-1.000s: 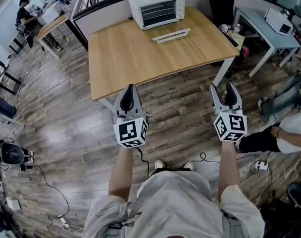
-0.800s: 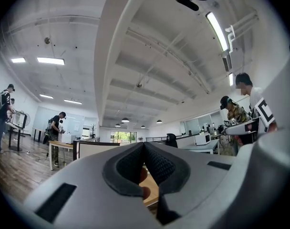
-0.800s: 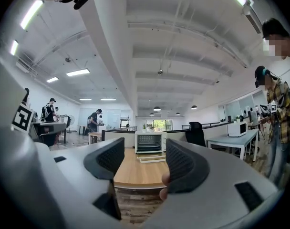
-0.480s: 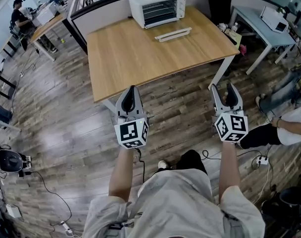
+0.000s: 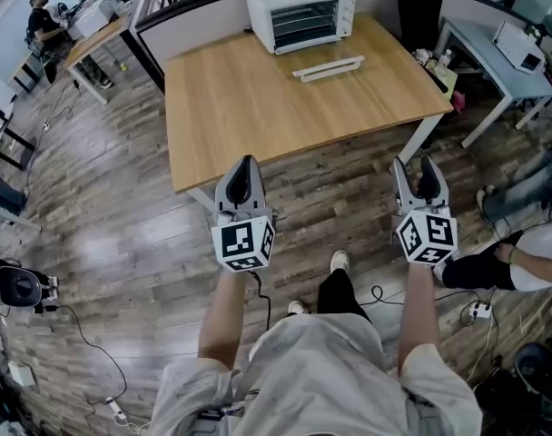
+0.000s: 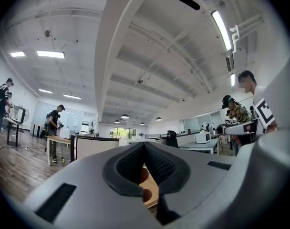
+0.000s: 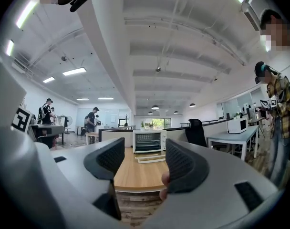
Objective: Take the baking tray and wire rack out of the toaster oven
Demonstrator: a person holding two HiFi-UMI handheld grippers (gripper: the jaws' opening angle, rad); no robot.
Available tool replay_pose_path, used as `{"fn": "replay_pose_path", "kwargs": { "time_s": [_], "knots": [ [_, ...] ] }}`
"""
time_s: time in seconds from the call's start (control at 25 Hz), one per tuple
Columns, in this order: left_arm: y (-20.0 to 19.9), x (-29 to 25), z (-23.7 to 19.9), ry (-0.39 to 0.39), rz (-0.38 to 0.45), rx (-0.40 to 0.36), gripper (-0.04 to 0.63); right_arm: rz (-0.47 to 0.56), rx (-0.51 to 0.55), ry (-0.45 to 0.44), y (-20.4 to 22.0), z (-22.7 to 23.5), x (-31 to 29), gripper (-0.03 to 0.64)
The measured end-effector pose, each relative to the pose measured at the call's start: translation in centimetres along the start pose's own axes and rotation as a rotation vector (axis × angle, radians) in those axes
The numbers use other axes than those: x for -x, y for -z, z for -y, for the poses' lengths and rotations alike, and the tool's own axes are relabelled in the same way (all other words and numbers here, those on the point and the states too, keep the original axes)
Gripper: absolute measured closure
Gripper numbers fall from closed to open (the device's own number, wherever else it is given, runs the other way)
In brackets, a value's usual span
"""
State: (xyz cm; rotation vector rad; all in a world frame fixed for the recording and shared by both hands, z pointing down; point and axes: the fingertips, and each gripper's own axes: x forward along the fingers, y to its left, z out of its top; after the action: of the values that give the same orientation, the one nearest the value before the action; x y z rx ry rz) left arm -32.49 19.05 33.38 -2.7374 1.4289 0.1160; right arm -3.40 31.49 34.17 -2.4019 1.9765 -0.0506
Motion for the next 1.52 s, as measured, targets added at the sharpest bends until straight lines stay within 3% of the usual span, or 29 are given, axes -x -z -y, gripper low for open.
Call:
{"fn": "replay_pose_path", "kwargs": {
  "time_s": [0.6, 1.04, 1.52],
  "knots": [
    [1.2, -13.2, 5.0, -0.002, -0.036, -0.009, 0.581, -0.008, -0.068, 0.018, 0.9, 10.8, -9.5, 0.337],
    [1.4, -21.0, 12.4, 0.043, -0.053, -0.034, 0.581, -0.011, -0.092, 0.049, 0.8, 19.7, -12.5, 0.341],
    [2.4, -25.4, 14.8, 0.038, -0.061, -0.056, 0.581, -0.024, -0.128, 0.045, 2.0, 23.6, -15.8, 0.342]
  ]
}}
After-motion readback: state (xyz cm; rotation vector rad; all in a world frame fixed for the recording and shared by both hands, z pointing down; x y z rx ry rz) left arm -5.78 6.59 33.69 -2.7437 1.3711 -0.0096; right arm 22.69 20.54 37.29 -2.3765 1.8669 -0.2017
